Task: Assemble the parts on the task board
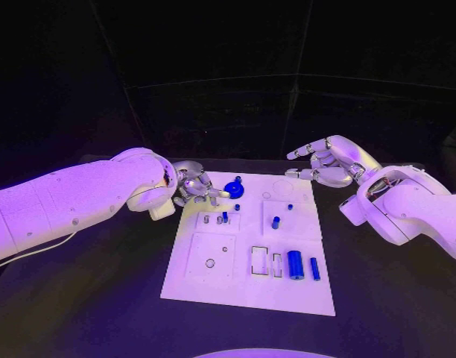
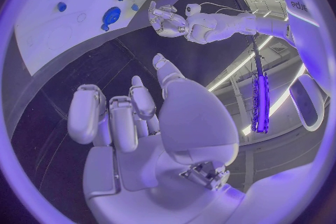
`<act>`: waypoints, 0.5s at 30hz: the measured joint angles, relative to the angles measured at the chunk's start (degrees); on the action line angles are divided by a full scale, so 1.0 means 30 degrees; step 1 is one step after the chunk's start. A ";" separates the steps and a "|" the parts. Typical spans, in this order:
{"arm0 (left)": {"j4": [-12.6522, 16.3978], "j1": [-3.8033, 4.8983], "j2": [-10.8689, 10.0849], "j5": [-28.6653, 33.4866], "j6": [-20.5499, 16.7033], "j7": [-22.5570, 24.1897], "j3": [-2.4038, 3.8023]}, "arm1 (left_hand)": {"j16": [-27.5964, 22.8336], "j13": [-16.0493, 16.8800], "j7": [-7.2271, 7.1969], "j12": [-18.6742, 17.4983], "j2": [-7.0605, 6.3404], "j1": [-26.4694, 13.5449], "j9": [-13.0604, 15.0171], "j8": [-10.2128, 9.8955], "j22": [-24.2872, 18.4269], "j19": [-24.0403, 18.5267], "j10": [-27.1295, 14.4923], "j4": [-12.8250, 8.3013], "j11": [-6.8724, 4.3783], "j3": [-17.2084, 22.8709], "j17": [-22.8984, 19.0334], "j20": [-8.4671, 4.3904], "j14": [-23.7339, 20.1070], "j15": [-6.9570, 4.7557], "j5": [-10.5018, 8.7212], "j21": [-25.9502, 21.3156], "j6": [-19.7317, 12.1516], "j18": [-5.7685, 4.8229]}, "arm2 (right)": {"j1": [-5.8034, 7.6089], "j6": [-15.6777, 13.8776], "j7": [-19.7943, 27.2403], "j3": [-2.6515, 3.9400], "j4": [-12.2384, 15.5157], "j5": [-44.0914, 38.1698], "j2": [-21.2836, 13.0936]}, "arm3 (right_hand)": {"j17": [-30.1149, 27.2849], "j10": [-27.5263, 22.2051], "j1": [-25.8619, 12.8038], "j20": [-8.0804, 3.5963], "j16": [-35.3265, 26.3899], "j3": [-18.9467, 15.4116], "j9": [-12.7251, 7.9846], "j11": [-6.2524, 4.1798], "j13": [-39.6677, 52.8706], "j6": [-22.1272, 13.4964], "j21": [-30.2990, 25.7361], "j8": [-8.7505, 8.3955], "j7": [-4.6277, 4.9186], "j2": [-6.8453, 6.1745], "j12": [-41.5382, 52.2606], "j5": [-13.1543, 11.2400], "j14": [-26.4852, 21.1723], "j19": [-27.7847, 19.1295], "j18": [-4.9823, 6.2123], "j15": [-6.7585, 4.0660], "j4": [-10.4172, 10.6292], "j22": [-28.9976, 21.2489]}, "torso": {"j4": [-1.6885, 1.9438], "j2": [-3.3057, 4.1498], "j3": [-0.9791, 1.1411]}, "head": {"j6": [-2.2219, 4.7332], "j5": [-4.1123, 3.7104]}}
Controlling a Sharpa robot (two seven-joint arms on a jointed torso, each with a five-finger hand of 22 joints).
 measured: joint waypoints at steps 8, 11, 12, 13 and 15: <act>-0.0889 0.0084 0.1125 -0.1554 0.0837 -0.1187 -0.0015 | 0.0000 0.0713 -0.0251 0.0690 0.0096 -0.0095 0.1016 0.1094 0.1010 0.0132 0.0100 -0.0049 -0.0099 -0.0782 -0.0001 -0.0074 0.0001 -0.0136 -0.0064 0.0653 -0.0418 -0.0303 | 0.0022 0.0100 -0.0036 0.0000 -0.0296 0.0320 0.0089 | -0.0002 0.0000 0.0077 0.0000 -0.0001 -0.0053 -0.0001 0.0001 0.0001 0.0000 0.0000 0.0076 0.0000 0.0077 0.0000 0.0086 0.0000 0.0000 0.0000 0.0000 -0.0053 -0.0035 | -0.0024 -0.0037 0.0024 | -0.0055 0.0051; -0.1197 0.0127 0.1463 -0.1833 0.1101 -0.1395 -0.0078 | 0.0000 0.0802 -0.0265 0.0808 0.0157 -0.0034 0.1298 0.1305 0.1138 0.0132 0.0100 -0.0068 -0.0098 -0.0971 -0.0002 -0.0074 0.0001 -0.0135 -0.0064 0.0730 -0.0676 -0.0303 | 0.0025 0.0129 -0.0060 -0.0001 -0.0372 0.0377 0.0137 | -0.0002 0.0000 0.0077 0.0000 0.0000 -0.0053 -0.0001 0.0001 0.0001 0.0000 0.0000 0.0076 0.0000 0.0077 0.0000 0.0086 0.0000 0.0000 0.0001 0.0000 -0.0053 -0.0074 | -0.0024 -0.0031 0.0011 | -0.0103 0.0053; -0.1281 0.0147 0.1568 -0.1919 0.1189 -0.1453 -0.0127 | -0.0001 0.0819 -0.0265 0.0818 0.0205 0.0014 0.1350 0.1313 0.1150 0.0132 0.0099 -0.0068 -0.0098 -0.0971 -0.0002 -0.0074 0.0001 -0.0135 -0.0064 0.0731 -0.0676 -0.0303 | 0.0028 0.0140 -0.0068 -0.0001 -0.0387 0.0392 0.0147 | -0.0002 0.0000 0.0077 -0.0001 0.0000 -0.0053 -0.0002 0.0000 0.0002 0.0000 0.0000 0.0076 0.0000 0.0077 0.0000 0.0087 0.0000 0.0000 0.0001 0.0000 -0.0053 -0.0074 | -0.0024 -0.0026 0.0004 | -0.0125 0.0053; -0.1399 0.0174 0.1701 -0.2016 0.1298 -0.1516 -0.0221 | 0.0000 0.0820 -0.0265 0.0819 0.0245 0.0054 0.1381 0.1387 0.1150 0.0132 0.0099 -0.0069 -0.0098 -0.0970 -0.0002 -0.0074 0.0001 -0.0135 -0.0064 0.0731 -0.0676 -0.0303 | 0.0031 0.0156 -0.0082 -0.0001 -0.0420 0.0410 0.0168 | -0.0003 0.0000 0.0077 0.0000 -0.0001 -0.0053 -0.0002 0.0001 0.0002 0.0035 0.0000 0.0076 -0.0035 0.0077 0.0000 0.0087 0.0001 0.0001 0.0001 0.0000 -0.0053 -0.0074 | -0.0024 -0.0018 0.0002 | -0.0139 0.0062; -0.1607 0.0204 0.1915 -0.2139 0.1468 -0.1604 -0.0374 | -0.0001 0.0819 -0.0241 0.0819 0.0274 0.0083 0.1466 0.1439 0.1167 0.0132 0.0098 -0.0099 -0.0098 -0.1000 -0.0003 -0.0073 0.0001 -0.0135 -0.0063 0.0731 -0.0775 -0.0303 | 0.0031 0.0178 -0.0107 -0.0002 -0.0457 0.0432 0.0197 | -0.0003 0.0000 0.0077 0.0000 0.0000 -0.0053 -0.0002 0.0000 0.0002 0.0068 0.0000 0.0076 -0.0068 0.0077 0.0001 0.0211 0.0001 0.0000 0.0000 0.0000 -0.0053 -0.0115 | -0.0024 -0.0007 -0.0009 | -0.0165 0.0066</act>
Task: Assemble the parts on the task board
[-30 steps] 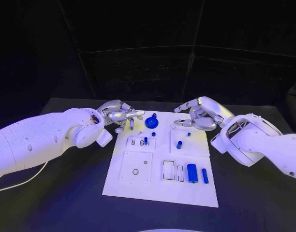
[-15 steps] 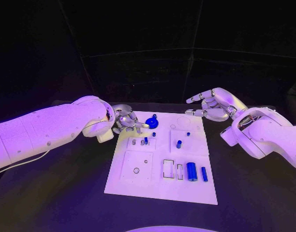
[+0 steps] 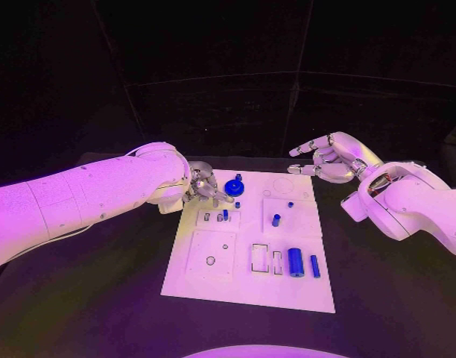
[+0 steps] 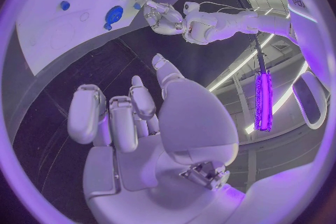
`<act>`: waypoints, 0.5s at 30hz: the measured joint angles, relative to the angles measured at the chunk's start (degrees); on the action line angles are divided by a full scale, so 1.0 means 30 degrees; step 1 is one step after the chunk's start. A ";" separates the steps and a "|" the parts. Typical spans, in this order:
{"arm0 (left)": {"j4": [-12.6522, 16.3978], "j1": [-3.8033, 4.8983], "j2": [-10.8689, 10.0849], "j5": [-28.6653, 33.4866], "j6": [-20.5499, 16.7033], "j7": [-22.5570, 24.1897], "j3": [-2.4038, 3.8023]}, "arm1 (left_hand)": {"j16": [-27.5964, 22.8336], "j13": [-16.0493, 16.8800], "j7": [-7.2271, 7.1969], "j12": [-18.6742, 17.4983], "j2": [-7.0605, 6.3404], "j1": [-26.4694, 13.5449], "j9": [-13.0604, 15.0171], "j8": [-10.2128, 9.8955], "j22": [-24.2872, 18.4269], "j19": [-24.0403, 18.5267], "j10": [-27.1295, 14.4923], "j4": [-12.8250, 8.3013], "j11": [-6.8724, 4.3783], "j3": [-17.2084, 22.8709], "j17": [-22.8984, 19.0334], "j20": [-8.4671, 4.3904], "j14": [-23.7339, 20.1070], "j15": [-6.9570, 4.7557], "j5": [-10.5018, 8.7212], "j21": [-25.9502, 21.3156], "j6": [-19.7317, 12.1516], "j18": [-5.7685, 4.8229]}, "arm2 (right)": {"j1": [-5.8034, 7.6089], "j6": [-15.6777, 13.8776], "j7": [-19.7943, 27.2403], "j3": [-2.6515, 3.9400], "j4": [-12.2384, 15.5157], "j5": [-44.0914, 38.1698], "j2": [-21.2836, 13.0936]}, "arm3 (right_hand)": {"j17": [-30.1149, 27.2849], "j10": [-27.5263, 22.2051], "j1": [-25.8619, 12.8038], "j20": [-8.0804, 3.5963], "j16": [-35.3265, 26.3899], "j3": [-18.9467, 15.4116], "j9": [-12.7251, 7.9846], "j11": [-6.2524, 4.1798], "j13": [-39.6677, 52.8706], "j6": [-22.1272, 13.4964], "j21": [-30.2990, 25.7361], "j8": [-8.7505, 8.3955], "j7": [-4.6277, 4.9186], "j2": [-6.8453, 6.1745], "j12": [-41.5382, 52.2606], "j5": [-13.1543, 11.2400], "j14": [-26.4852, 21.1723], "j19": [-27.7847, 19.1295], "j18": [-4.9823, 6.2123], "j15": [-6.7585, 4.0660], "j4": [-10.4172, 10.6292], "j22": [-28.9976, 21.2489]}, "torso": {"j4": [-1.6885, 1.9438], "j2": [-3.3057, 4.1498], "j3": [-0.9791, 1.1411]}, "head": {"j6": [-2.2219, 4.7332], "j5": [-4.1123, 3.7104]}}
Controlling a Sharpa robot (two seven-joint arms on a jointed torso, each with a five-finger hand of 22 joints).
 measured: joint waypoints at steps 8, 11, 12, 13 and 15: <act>-0.0792 0.0118 0.0765 -0.0367 0.0694 -0.0267 -0.0396 | 0.0000 -0.0077 0.0043 0.0000 0.0152 0.0153 0.0139 0.0083 -0.0023 0.0000 0.0000 -0.0025 0.0000 -0.0023 -0.0001 0.0000 0.0000 0.0000 0.0001 0.0000 -0.0108 0.0000 | 0.0000 0.0067 -0.0109 -0.0001 -0.0076 0.0053 0.0068 | -0.0002 0.0001 0.0000 -0.0030 0.0000 -0.0031 -0.0002 0.0001 -0.0057 -0.0001 -0.0073 0.0000 0.0000 0.0000 0.0000 0.0154 0.0000 -0.0029 0.0002 0.0000 -0.0031 -0.0069 | 0.0002 0.0026 -0.0040 | -0.0099 0.0009; -0.1003 0.0123 0.0970 -0.0456 0.0928 -0.0329 -0.0454 | 0.0000 -0.0076 -0.0024 0.0000 0.0151 0.0153 0.0185 0.0165 -0.0023 -0.0001 -0.0001 -0.0025 0.0000 -0.0023 -0.0001 0.0000 0.0000 0.0000 0.0001 0.0000 -0.0175 0.0002 | 0.0000 0.0080 -0.0150 -0.0001 -0.0089 0.0064 0.0074 | -0.0002 0.0001 0.0000 -0.0074 0.0000 -0.0053 -0.0002 0.0000 -0.0057 0.0000 -0.0073 0.0000 0.0000 0.0000 0.0000 0.0187 0.0000 -0.0073 0.0001 0.0000 -0.0053 -0.0079 | 0.0007 0.0029 -0.0049 | -0.0137 -0.0005; -0.1049 0.0124 0.1017 -0.0476 0.0991 -0.0345 -0.0457 | 0.0000 -0.0075 -0.0024 0.0000 0.0152 0.0153 0.0196 0.0166 -0.0016 -0.0001 -0.0001 -0.0056 0.0001 -0.0054 -0.0001 0.0000 -0.0001 0.0001 0.0001 -0.0001 -0.0175 0.0001 | 0.0001 0.0083 -0.0161 -0.0001 -0.0092 0.0066 0.0075 | -0.0002 -0.0017 0.0000 -0.0074 0.0001 -0.0053 -0.0002 -0.0017 -0.0057 -0.0001 -0.0073 0.0000 0.0000 0.0000 0.0000 0.0187 0.0000 -0.0073 0.0001 0.0000 -0.0053 -0.0097 | 0.0007 0.0029 -0.0051 | -0.0148 -0.0007; -0.1088 0.0125 0.1057 -0.0494 0.1048 -0.0359 -0.0465 | 0.0000 -0.0075 -0.0024 0.0000 0.0152 0.0153 0.0205 0.0166 -0.0008 -0.0001 -0.0001 -0.0078 0.0001 -0.0075 -0.0002 0.0000 0.0000 0.0000 0.0001 0.0000 -0.0175 0.0001 | 0.0001 0.0085 -0.0170 -0.0001 -0.0095 0.0069 0.0076 | -0.0002 -0.0071 0.0000 -0.0074 0.0000 -0.0053 -0.0002 -0.0071 -0.0057 -0.0001 -0.0073 0.0000 0.0000 0.0000 0.0000 0.0187 0.0000 -0.0073 0.0001 0.0000 -0.0052 -0.0098 | 0.0009 0.0031 -0.0051 | -0.0157 -0.0007; -0.1150 0.0128 0.1120 -0.0527 0.1175 -0.0385 -0.0479 | 0.0000 -0.0076 0.0019 0.0000 0.0215 0.0217 0.0208 0.0166 -0.0002 -0.0001 -0.0001 -0.0078 0.0001 -0.0075 -0.0002 0.0000 0.0000 0.0001 0.0001 0.0000 -0.0218 0.0002 | 0.0001 0.0090 -0.0194 -0.0001 -0.0101 0.0073 0.0076 | -0.0002 -0.0070 0.0000 -0.0074 0.0000 -0.0053 -0.0002 -0.0070 -0.0056 0.0000 -0.0073 0.0000 0.0000 0.0000 0.0000 0.0187 0.0000 -0.0073 0.0000 0.0000 -0.0052 -0.0098 | 0.0009 0.0031 -0.0053 | -0.0168 -0.0007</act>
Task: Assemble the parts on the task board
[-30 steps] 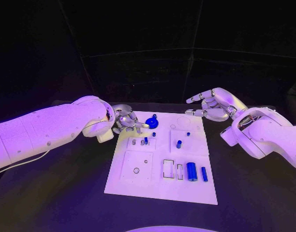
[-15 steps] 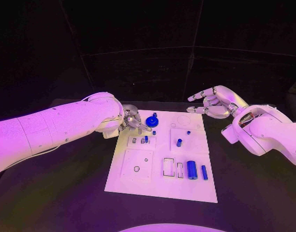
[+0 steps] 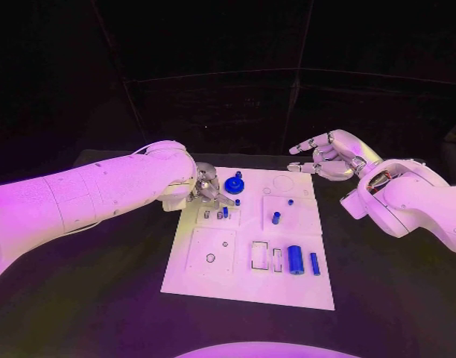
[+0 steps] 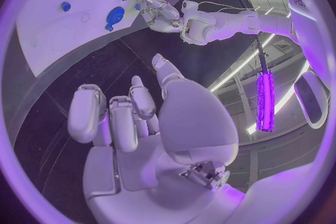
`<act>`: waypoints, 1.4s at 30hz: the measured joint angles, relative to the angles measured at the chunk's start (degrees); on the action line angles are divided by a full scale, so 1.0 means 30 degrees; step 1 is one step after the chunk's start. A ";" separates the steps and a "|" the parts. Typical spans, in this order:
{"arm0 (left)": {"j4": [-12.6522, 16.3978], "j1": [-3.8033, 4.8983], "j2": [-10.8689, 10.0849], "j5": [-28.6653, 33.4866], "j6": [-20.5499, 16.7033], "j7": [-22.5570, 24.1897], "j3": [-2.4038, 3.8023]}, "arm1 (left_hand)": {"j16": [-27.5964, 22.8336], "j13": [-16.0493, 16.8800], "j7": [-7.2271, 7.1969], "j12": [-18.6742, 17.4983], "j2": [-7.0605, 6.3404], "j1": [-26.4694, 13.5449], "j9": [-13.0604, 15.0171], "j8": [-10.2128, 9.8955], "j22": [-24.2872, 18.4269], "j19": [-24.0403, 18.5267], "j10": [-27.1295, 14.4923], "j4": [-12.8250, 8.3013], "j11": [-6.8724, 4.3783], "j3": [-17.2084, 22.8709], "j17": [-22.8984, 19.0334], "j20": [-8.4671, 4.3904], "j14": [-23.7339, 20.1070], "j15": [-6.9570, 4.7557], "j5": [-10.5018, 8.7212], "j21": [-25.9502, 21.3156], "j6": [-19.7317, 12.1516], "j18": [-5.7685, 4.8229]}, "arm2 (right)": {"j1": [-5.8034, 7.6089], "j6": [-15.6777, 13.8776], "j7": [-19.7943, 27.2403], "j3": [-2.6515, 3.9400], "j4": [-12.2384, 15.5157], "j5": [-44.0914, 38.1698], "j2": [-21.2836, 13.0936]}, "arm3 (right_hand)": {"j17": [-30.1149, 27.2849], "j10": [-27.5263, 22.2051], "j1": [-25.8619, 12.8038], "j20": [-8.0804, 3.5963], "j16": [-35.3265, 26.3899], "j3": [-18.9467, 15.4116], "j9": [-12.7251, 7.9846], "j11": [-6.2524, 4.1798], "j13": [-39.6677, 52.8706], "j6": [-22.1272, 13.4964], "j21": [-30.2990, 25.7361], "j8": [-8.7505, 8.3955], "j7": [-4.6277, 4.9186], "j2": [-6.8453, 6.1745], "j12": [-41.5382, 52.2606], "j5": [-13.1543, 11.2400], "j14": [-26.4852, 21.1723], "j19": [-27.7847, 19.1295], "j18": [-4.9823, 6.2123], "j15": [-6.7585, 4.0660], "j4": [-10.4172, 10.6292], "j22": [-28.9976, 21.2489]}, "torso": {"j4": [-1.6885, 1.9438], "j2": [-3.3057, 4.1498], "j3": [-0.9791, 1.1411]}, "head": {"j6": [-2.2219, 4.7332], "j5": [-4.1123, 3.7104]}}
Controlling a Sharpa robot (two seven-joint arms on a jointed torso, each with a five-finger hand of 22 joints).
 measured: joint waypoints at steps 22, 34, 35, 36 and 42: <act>-0.0193 0.0010 0.0445 -0.0134 0.0667 -0.0076 -0.0017 | 0.0000 0.0122 0.0002 0.0021 0.0403 0.0572 0.0379 0.0305 0.0020 -0.0053 0.0000 -0.0139 0.0002 0.0034 -0.0003 0.0052 -0.0001 0.0002 0.0001 0.0077 -0.0188 0.0002 | 0.0003 0.0069 -0.0130 -0.0001 -0.0251 0.0024 0.0258 | -0.0002 0.0001 0.0000 0.0068 -0.0067 -0.0060 -0.0002 0.0001 -0.0013 -0.0001 0.0001 -0.0001 0.0000 0.0000 0.0000 0.0197 0.0000 -0.0067 0.0000 -0.0001 0.0062 -0.0046 | 0.0015 0.0024 -0.0022 | -0.0137 -0.0079; -0.0406 0.0011 0.0654 -0.0150 0.1032 -0.0085 -0.0024 | 0.0000 0.0189 0.0026 0.0091 0.0570 0.0937 0.0604 0.0528 -0.0075 -0.0068 -0.0001 -0.0426 0.0004 0.0219 -0.0004 0.0067 -0.0001 0.0002 0.0001 0.0076 -0.0297 0.0001 | 0.0004 0.0122 -0.0170 -0.0001 -0.0323 0.0032 0.0340 | -0.0002 0.0001 0.0076 0.0068 -0.0066 -0.0060 -0.0001 0.0001 -0.0047 0.0000 0.0001 0.0073 0.0001 0.0077 0.0000 0.0412 0.0000 -0.0067 0.0000 -0.0001 0.0062 -0.0061 | 0.0015 0.0029 -0.0033 | -0.0256 -0.0070; -0.0412 0.0011 0.0665 -0.0152 0.1054 -0.0086 -0.0025 | 0.0000 0.0190 0.0020 0.0091 0.0666 0.1033 0.0623 0.0539 -0.0075 -0.0068 -0.0001 -0.0427 0.0003 0.0219 -0.0004 0.0067 -0.0001 0.0002 0.0001 0.0076 -0.0366 0.0001 | 0.0004 0.0125 -0.0172 -0.0001 -0.0327 0.0032 0.0349 | -0.0002 0.0002 0.0076 0.0068 -0.0066 -0.0060 -0.0002 0.0001 -0.0047 -0.0001 0.0001 0.0073 0.0000 0.0077 0.0001 0.0414 0.0000 -0.0067 0.0001 -0.0001 0.0062 -0.0061 | 0.0015 0.0029 -0.0033 | -0.0260 -0.0070; -0.0413 0.0011 0.0673 -0.0153 0.1074 -0.0087 -0.0027 | 0.0000 0.0190 0.0023 0.0164 0.0628 0.1154 0.0657 0.0539 -0.0065 -0.0068 -0.0001 -0.0489 0.0004 0.0278 -0.0004 0.0067 -0.0001 0.0002 0.0002 0.0077 -0.0435 0.0000 | 0.0004 0.0128 -0.0173 -0.0001 -0.0332 0.0032 0.0358 | -0.0002 0.0002 0.0076 0.0068 -0.0066 -0.0060 -0.0002 0.0002 -0.0046 -0.0001 0.0001 0.0074 0.0000 0.0076 0.0000 0.0415 0.0000 -0.0067 0.0000 -0.0001 0.0062 -0.0061 | 0.0015 0.0029 -0.0033 | -0.0266 -0.0070; -0.0343 0.0011 0.0707 -0.0158 0.1188 -0.0093 -0.0031 | 0.0000 0.0247 0.0037 0.0164 0.1040 0.1881 0.0862 0.0656 -0.0026 -0.0122 -0.0001 -0.1045 0.0004 0.0731 -0.0005 0.0121 -0.0001 0.0002 0.0001 0.0076 -0.0561 0.0002 | 0.0004 0.0155 -0.0196 -0.0001 -0.0389 0.0033 0.0421 | -0.0003 0.0002 0.0076 0.0068 -0.0066 -0.0113 -0.0003 0.0001 -0.0073 -0.0001 -0.0086 0.0074 0.0000 0.0077 0.0000 0.0638 0.0000 -0.0067 -0.0001 -0.0001 0.0009 -0.0086 | 0.0015 0.0029 -0.0035 | -0.0331 -0.0070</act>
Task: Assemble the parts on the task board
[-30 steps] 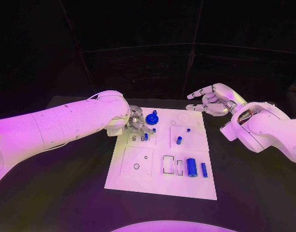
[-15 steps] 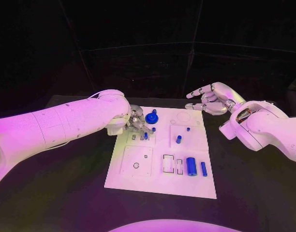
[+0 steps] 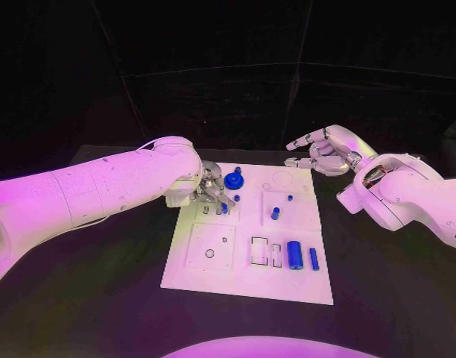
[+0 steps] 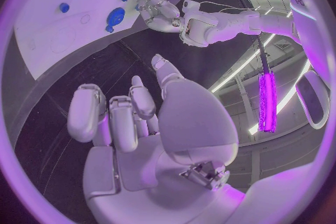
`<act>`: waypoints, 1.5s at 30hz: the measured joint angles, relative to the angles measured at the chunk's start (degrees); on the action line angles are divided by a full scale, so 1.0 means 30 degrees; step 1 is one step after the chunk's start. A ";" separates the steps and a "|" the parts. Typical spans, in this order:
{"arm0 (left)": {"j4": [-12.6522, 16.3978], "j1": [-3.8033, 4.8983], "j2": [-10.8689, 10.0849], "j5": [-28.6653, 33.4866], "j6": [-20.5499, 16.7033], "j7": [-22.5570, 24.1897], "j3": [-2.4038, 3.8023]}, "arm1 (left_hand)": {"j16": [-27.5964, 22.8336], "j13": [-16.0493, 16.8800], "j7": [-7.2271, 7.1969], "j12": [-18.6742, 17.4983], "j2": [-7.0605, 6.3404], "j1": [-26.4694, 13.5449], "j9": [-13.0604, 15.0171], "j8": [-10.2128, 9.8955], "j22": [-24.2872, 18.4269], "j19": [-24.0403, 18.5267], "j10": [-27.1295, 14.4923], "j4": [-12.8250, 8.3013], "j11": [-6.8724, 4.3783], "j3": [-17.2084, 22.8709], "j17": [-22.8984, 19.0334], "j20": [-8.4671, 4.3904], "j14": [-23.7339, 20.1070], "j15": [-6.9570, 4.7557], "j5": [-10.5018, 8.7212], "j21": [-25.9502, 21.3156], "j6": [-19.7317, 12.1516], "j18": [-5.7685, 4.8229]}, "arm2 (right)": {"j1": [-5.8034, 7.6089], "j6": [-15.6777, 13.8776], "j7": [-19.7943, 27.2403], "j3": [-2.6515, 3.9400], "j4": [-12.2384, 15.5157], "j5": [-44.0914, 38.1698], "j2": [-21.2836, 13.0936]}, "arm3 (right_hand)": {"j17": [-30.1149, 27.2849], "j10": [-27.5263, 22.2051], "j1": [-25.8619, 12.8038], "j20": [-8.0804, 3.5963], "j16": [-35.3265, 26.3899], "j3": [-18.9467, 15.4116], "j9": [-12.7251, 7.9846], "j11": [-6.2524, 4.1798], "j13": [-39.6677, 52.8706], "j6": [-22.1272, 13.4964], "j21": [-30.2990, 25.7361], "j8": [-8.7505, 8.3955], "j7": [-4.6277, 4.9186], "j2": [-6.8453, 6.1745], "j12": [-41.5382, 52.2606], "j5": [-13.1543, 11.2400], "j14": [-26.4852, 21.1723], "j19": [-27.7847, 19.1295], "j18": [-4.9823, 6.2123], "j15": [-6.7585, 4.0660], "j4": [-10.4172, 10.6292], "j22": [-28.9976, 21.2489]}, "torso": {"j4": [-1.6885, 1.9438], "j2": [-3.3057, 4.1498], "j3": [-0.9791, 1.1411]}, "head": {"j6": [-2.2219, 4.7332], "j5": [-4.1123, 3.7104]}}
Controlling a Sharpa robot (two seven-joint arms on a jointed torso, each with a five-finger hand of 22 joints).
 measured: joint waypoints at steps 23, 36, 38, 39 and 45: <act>0.0176 0.0043 -0.0043 0.0337 -0.0318 0.0143 0.0011 | 0.0000 -0.0079 -0.0073 -0.0075 0.1090 0.3475 0.0037 -0.0390 -0.0002 -0.0142 -0.0243 -0.1403 0.0045 0.2826 -0.0001 -0.0140 -0.0033 -0.0106 -0.0051 -0.0001 -0.0834 0.0000 | 0.0000 0.0117 -0.0075 -0.0002 -0.0144 0.0005 0.0107 | 0.0000 0.0001 0.0073 0.0000 0.0001 -0.0049 -0.0001 0.0001 0.0003 0.0000 0.0000 -0.0001 0.0000 0.0073 0.0001 0.0148 0.0000 0.0000 0.0002 0.0000 0.0050 -0.0038 | 0.0005 0.0002 -0.0002 | -0.0187 0.0066; 0.1307 -0.0005 -0.1179 0.1806 -0.1666 0.0573 -0.0012 | 0.0000 -0.0601 0.0136 -0.0226 -0.3039 -0.0971 0.1046 0.0036 0.0068 -0.0264 -0.0049 -0.1500 0.0070 1.2698 -0.0001 -0.0019 0.0005 -0.0067 0.0098 -0.0082 -0.0810 -0.0001 | -0.0002 0.0198 -0.0107 -0.0003 -0.0269 0.0017 0.0205 | 0.0012 0.0001 0.0073 -0.0001 0.0001 -0.0048 -0.0001 0.0001 0.0004 0.0000 0.0000 -0.0001 0.0000 0.0073 0.0001 0.0190 0.0000 0.0000 0.0001 0.0000 0.0050 -0.0059 | 0.0049 0.0000 0.0007 | -0.0150 0.0168; 0.1590 -0.0004 -0.1401 0.1961 -0.1885 0.0640 -0.0011 | 0.0000 -0.0677 0.0164 -0.0316 -0.3287 -0.1222 0.1154 0.0130 0.0067 -0.0263 -0.0017 -0.1588 0.0090 1.3189 -0.0002 -0.0019 0.0005 -0.0067 0.0096 -0.0082 -0.0783 -0.0001 | -0.0002 0.0206 -0.0107 -0.0004 -0.0298 0.0035 0.0208 | 0.0012 0.0001 0.0073 0.0000 -0.0069 -0.0048 -0.0001 0.0001 0.0004 0.0000 0.0000 -0.0001 0.0000 0.0073 0.0001 0.0283 0.0000 0.0001 0.0001 0.0000 0.0051 -0.0059 | 0.0057 -0.0002 0.0009 | -0.0148 0.0200; 0.1697 -0.0003 -0.1492 0.2016 -0.1973 0.0666 -0.0011 | 0.0000 -0.0714 0.0164 -0.0318 -0.3288 -0.1224 0.1182 0.0143 0.0067 -0.0264 -0.0017 -0.1534 0.0089 1.3250 -0.0002 -0.0018 0.0005 -0.0067 0.0095 -0.0082 -0.0783 -0.0001 | -0.0002 0.0210 -0.0107 -0.0005 -0.0308 0.0043 0.0210 | 0.0012 0.0001 0.0073 -0.0001 -0.0069 -0.0048 -0.0001 0.0001 0.0005 0.0000 0.0000 0.0000 0.0000 0.0073 0.0000 0.0285 0.0000 0.0000 0.0000 0.0000 0.0050 -0.0059 | 0.0057 -0.0002 0.0007 | -0.0148 0.0212; 0.2406 -0.0020 -0.2126 0.2182 -0.2708 0.0881 -0.0011 | 0.0000 -0.0855 0.0166 -0.0408 -0.3885 -0.1439 0.1351 0.0235 0.0068 -0.0262 0.0001 -0.1834 0.0073 1.3702 -0.0001 -0.0018 0.0004 -0.0067 0.0617 -0.0082 -0.0781 -0.0001 | -0.0003 0.0225 -0.0107 -0.0005 -0.0343 0.0111 0.0225 | 0.0010 0.0001 0.0073 0.0000 -0.0068 -0.0110 -0.0001 0.0001 0.0005 0.0000 0.0000 0.0000 0.0000 0.0073 0.0001 0.0373 0.0000 0.0000 0.0000 0.0000 0.0112 -0.0058 | 0.0057 -0.0002 0.0007 | -0.0168 0.0308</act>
